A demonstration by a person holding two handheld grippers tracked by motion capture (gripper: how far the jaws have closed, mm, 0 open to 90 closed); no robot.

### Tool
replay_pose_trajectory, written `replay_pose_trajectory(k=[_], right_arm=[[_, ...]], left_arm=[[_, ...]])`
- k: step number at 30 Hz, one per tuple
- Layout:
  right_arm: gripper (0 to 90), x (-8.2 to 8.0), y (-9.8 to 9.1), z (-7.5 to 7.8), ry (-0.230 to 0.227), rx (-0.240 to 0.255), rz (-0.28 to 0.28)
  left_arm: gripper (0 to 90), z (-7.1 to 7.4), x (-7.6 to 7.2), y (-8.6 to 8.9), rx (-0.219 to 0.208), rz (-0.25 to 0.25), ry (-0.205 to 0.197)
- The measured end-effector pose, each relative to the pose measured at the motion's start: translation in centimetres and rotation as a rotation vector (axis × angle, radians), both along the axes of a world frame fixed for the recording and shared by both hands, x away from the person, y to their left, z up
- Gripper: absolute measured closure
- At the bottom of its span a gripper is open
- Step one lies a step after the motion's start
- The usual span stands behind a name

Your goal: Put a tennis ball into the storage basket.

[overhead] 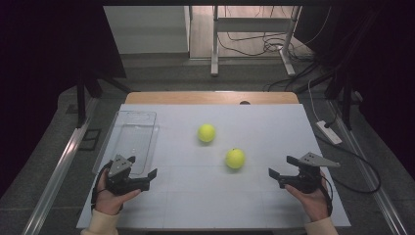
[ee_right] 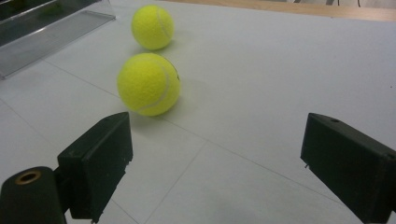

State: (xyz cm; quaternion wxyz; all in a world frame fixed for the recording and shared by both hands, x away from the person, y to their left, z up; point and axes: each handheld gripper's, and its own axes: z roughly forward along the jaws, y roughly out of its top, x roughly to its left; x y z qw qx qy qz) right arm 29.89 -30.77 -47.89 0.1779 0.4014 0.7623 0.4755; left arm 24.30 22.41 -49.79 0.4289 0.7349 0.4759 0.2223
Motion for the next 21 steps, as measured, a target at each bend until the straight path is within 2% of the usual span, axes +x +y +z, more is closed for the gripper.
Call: replay_pose_trajectory(k=[11,21], right_arm=[[10.1,-0.09,-0.23,-0.15,0.006,0.01,-0.014],[11.1,0.07,0.07,-0.57,0.012,-0.004,-0.006]], left_arm=[[8.2,0.05,0.38,-0.13,-0.004,-0.001,0.003],[8.2,0.28,0.13,-0.45,0.009,-0.003,0.002]])
